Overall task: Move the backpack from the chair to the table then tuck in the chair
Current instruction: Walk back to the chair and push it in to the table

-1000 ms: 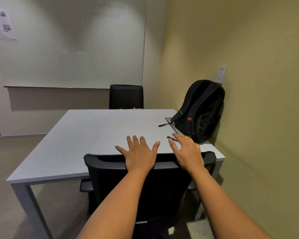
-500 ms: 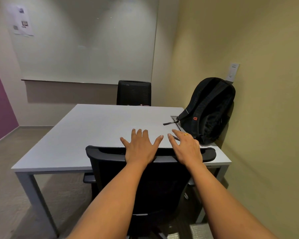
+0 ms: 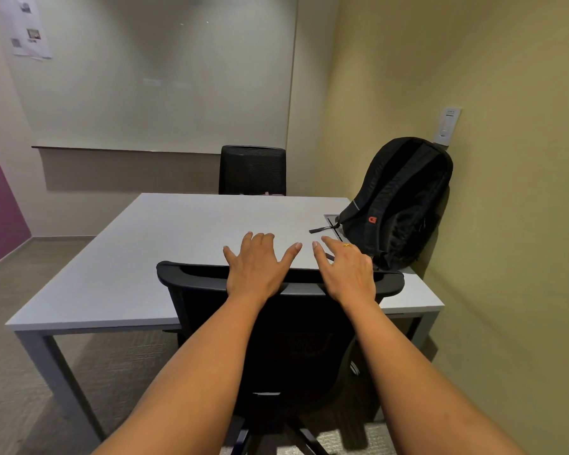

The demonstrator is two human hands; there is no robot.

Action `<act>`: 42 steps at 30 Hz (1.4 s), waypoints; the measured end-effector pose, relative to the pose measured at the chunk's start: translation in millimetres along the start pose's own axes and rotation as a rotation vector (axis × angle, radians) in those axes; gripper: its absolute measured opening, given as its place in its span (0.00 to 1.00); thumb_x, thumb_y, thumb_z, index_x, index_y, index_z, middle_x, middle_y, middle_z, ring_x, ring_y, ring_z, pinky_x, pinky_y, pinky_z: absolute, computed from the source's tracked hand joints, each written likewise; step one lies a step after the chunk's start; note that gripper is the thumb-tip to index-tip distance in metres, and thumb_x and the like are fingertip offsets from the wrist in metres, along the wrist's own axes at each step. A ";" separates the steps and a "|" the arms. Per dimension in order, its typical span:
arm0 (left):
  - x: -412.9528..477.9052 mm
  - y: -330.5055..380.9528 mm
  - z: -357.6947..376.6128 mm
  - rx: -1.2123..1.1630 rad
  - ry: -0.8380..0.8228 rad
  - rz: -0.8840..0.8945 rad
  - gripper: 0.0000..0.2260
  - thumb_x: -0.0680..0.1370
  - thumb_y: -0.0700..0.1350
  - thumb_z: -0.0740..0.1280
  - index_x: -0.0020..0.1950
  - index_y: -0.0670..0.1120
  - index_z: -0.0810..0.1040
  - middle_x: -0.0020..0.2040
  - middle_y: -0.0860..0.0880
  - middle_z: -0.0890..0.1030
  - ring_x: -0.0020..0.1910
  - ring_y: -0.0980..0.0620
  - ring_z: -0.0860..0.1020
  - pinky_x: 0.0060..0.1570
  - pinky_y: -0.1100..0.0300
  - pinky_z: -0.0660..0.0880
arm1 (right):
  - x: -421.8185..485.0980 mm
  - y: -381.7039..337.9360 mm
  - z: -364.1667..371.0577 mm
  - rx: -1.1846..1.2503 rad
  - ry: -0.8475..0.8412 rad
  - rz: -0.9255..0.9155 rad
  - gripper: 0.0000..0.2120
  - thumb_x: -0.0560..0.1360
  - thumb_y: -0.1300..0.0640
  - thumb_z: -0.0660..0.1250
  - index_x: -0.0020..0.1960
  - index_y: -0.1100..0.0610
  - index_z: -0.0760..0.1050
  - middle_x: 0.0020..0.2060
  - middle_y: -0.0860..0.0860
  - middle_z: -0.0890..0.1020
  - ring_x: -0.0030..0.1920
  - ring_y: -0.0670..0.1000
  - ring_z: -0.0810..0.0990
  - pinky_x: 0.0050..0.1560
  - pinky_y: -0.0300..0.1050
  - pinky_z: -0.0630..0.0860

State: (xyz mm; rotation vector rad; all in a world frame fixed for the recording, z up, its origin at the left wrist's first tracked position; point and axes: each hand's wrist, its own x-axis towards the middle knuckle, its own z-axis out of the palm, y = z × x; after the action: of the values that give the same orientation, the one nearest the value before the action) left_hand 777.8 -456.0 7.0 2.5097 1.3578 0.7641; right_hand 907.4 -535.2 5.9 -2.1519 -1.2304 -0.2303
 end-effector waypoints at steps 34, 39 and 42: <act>34.7 15.6 15.9 -0.008 0.046 -0.027 0.32 0.75 0.67 0.48 0.62 0.44 0.73 0.60 0.44 0.77 0.63 0.45 0.70 0.61 0.42 0.63 | 42.5 19.4 7.0 0.029 -0.078 0.042 0.27 0.76 0.37 0.52 0.67 0.51 0.69 0.66 0.54 0.74 0.66 0.57 0.69 0.65 0.58 0.61; 36.8 15.9 17.3 -0.009 0.048 -0.027 0.32 0.75 0.67 0.48 0.62 0.44 0.73 0.60 0.44 0.77 0.62 0.45 0.71 0.59 0.43 0.64 | 43.8 20.2 7.2 0.037 -0.061 0.041 0.27 0.76 0.37 0.52 0.67 0.52 0.69 0.65 0.55 0.74 0.66 0.57 0.69 0.65 0.58 0.62; 36.6 14.9 17.4 -0.004 0.049 -0.023 0.31 0.76 0.66 0.49 0.62 0.44 0.73 0.60 0.44 0.77 0.62 0.45 0.71 0.59 0.44 0.65 | 44.0 20.5 7.6 0.044 -0.052 0.047 0.27 0.76 0.37 0.52 0.67 0.52 0.69 0.65 0.55 0.74 0.66 0.57 0.69 0.65 0.58 0.62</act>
State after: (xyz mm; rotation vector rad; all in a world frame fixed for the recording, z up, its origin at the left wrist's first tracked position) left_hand 814.1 -433.0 10.9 2.4829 1.3969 0.8281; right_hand 947.1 -506.6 10.4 -2.1588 -1.2014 -0.1269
